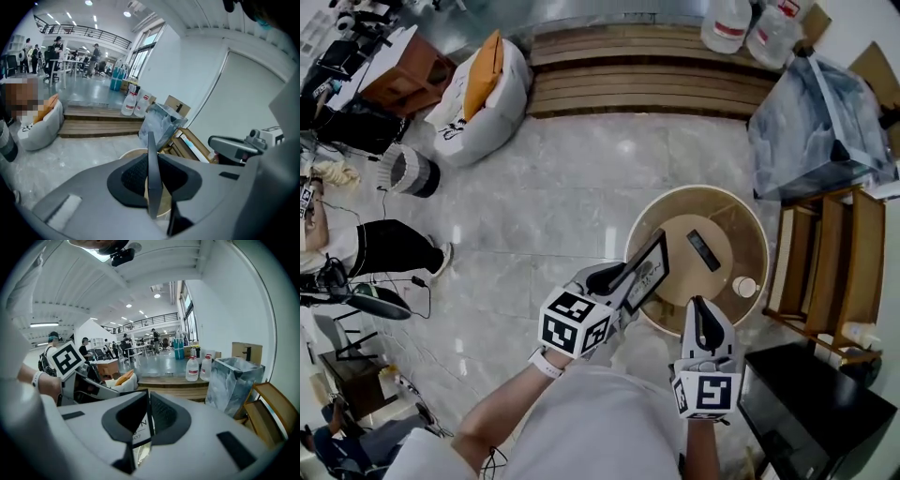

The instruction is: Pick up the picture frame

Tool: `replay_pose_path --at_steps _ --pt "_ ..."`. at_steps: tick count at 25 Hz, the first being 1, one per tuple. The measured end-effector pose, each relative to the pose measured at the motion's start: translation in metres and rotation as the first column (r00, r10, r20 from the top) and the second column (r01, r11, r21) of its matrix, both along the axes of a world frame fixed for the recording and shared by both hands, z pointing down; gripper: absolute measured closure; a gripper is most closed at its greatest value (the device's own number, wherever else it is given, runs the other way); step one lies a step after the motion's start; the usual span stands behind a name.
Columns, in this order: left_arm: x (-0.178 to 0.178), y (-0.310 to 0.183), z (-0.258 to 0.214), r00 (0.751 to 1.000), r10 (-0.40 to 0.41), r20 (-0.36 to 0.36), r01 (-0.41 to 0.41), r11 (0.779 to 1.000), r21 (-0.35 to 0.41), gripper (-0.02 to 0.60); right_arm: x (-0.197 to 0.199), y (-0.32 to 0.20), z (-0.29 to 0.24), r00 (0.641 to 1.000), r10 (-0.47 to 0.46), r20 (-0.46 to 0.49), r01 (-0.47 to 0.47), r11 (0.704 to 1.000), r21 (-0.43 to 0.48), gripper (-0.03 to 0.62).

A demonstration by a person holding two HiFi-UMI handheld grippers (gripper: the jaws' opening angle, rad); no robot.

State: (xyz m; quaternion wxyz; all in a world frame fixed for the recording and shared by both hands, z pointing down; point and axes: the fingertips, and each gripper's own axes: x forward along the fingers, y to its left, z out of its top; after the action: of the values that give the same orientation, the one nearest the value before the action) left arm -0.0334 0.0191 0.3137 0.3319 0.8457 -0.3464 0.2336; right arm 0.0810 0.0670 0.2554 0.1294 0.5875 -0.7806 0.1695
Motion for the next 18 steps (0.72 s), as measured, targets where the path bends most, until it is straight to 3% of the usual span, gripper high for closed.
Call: replay_pose_path --at_steps 8,12,18 --pt "-0.014 0.013 -0.063 0.999 -0.028 -0.044 0.033 0.994 0.101 0.515 -0.013 0.0 -0.036 0.998 -0.042 -0.039 0.045 0.997 0.065 0.588" --pt "-0.018 0.02 -0.088 0.999 -0.011 -0.04 0.018 0.987 0.162 0.515 -0.013 0.006 -0.046 0.999 -0.017 -0.03 0.019 0.997 0.074 0.588" --pt "-0.016 0.027 -0.099 0.999 0.009 -0.034 -0.003 0.981 0.194 0.515 -0.002 0.011 -0.046 0.999 0.015 -0.036 -0.013 0.998 0.067 0.588"
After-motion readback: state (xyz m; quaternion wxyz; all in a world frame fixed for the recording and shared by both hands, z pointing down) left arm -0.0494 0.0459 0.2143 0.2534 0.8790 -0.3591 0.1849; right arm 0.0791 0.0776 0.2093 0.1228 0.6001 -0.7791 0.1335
